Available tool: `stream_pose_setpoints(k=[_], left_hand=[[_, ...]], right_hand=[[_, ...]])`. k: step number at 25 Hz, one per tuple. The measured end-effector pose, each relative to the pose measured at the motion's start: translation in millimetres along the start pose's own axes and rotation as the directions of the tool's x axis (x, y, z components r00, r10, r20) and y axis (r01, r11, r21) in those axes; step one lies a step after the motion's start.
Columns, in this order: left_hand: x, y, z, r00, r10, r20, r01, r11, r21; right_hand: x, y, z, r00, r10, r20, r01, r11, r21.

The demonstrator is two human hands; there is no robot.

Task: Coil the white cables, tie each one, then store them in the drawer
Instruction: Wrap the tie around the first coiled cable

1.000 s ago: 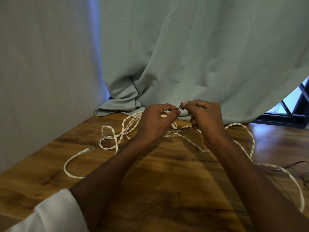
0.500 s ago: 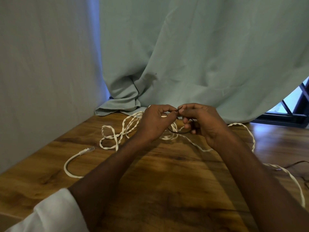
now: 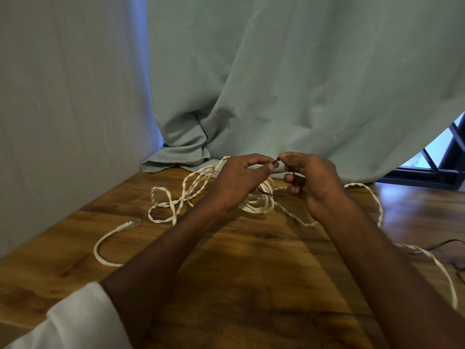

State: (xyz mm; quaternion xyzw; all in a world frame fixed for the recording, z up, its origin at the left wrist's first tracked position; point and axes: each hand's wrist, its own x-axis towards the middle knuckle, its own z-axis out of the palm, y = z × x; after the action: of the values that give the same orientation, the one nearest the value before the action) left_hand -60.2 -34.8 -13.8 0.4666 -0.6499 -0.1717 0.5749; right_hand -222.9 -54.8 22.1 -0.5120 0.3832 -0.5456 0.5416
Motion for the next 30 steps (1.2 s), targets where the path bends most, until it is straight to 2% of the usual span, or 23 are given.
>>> stream_pose_setpoints(k=[4,7,10,13,17,21,24,27,30], left_hand=[[2.0,-2.2,1.9,0.995,-0.074,-0.066,0.064,0.988,-0.139],[0.2,-5.1,4.0,0.981,-0.191,-0.013,0.178,0.932,-0.316],[0.4,-5.3,4.4,0.957,-0.276,0.093,0.29,0.873,-0.391],[-0.7,-1.4,4.1,0.952,-0.276,0.134,0.306,0.825,-0.475],[-1.1,3.6,1.6,0.949,-0.29,0.124,0.312,0.815,-0.488],[2.0,-3.4,-4.3,0.937,-0.335,0.098,0.34,0.818,-0.464],[1.1,-2.6,-5.2,0.932,-0.356,0.075,0.347,0.81,-0.473],[1.9,-4.9,-3.6,0.94,-0.339,0.031,0.311,0.82,-0.481],[6.7,-10.7,-2.1,0.946,-0.32,-0.047,0.263,0.845,-0.467]], right_hand=[[2.8,4.7,2.6,0.999,0.004,0.047,-0.003,1.0,-0.019],[1.8,5.8,3.5,0.996,0.053,0.067,-0.058,0.996,0.074],[2.1,6.8,2.5,0.994,0.059,0.094,-0.071,0.988,0.136],[2.1,5.7,3.6,0.994,0.02,0.104,-0.033,0.992,0.124],[6.7,2.9,-1.8,1.0,-0.017,0.017,0.016,0.997,0.074],[17.9,-6.4,-13.6,0.994,-0.103,0.018,0.094,0.955,0.282],[19.8,-12.5,-19.0,0.973,-0.208,0.103,0.116,0.821,0.559],[18.3,-16.8,-22.1,0.932,-0.294,0.212,0.04,0.664,0.747],[13.5,-15.3,-13.3,0.93,-0.185,0.316,-0.134,0.631,0.764]])
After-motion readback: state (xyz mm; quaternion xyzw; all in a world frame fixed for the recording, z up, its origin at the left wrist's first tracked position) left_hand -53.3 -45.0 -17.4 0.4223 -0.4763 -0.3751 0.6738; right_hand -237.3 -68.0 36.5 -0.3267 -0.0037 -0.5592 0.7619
